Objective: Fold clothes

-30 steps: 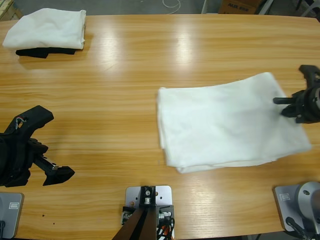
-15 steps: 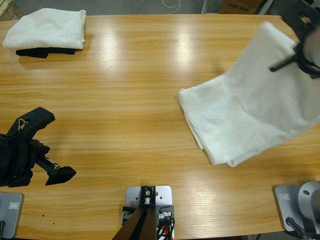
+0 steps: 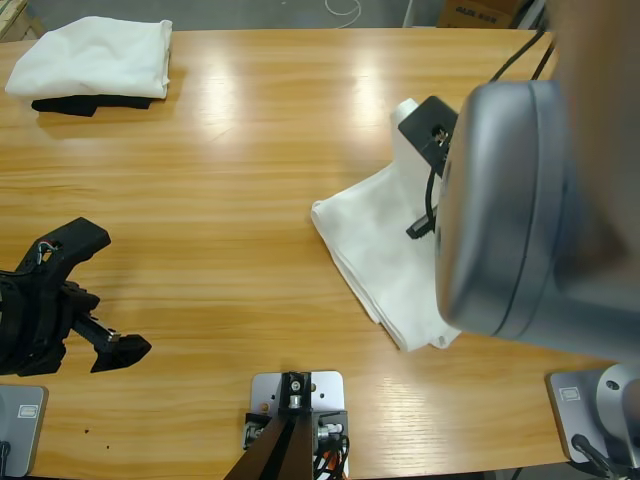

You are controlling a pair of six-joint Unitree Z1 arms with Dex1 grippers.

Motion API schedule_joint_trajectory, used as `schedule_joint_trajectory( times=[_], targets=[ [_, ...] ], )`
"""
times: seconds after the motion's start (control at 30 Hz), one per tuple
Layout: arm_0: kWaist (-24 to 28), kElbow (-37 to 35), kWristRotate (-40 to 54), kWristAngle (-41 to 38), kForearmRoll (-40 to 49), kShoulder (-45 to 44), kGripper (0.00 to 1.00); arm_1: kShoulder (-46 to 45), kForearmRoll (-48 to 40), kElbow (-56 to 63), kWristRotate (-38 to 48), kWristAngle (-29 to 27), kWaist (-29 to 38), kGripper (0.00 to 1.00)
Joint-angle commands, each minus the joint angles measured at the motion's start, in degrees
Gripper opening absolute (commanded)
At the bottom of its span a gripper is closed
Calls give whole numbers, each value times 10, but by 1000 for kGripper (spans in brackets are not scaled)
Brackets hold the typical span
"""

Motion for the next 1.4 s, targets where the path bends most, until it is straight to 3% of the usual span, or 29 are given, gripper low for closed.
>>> schedule_joint_trajectory(
  times=[0.03,0.27,0.97,1.0,1.03,1.07,1.1,1.4],
  targets=[
    [-1,21,-8,10,-9,-1,996,13,-94,41,-17,84,16,0],
    [-3,24,-10,10,-9,-2,996,-30,-213,101,-37,169,16,0],
    [-6,28,-12,10,-20,1,996,-39,-409,208,-47,308,16,0],
    [-6,28,-12,10,-20,1,996,-40,-414,211,-43,311,16,167],
    [-6,29,-13,10,-20,1,996,-40,-417,212,-38,313,16,648],
    [-6,30,-13,10,-20,1,996,-42,-420,213,-38,314,16,884],
    [-6,30,-13,10,-20,1,996,-46,-429,216,-38,320,16,976],
    [-8,31,-12,13,-23,2,996,-173,-434,225,-38,293,16,998]
  ],
)
